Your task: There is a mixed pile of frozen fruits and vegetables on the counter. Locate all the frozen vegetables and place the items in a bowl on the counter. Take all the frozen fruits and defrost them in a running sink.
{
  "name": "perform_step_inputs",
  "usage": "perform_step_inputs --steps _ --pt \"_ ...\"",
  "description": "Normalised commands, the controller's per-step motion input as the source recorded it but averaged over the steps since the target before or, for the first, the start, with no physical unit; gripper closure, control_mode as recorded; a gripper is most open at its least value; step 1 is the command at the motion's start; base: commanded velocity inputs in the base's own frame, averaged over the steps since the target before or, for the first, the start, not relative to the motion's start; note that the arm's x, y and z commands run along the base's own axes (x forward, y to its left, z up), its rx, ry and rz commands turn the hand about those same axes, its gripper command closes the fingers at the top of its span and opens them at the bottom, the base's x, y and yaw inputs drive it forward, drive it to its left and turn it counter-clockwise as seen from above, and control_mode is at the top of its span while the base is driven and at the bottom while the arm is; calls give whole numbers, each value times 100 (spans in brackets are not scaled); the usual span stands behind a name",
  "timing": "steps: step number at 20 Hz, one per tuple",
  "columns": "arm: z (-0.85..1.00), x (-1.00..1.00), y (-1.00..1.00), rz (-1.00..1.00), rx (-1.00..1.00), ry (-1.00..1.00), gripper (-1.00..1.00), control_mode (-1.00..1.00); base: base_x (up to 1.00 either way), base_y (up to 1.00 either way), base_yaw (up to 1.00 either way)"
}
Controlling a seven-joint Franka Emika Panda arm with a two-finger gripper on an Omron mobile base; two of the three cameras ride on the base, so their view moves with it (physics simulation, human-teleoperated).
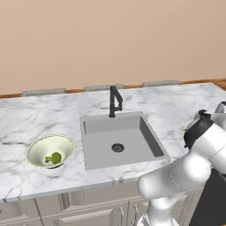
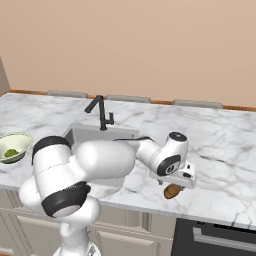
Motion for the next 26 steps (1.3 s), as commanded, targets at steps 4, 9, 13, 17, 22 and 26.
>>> perform_step_inputs --steps 4,9,13,17,22,26 --pt "-18 0 0 -8 0 0 -100 -100 0 0 0" --pt "-23 0 0 -8 0 0 -100 -100 0 0 0" --pt "-22 0 0 -7 0 0 -100 -100 0 0 0" --pt "-10 6 0 -7 0 0 -100 -100 0 0 0" --pt "-1 2 0 -7 0 0 -100 -100 0 0 0" --pt "0 0 0 -2 0 0 100 -100 0 0 0"
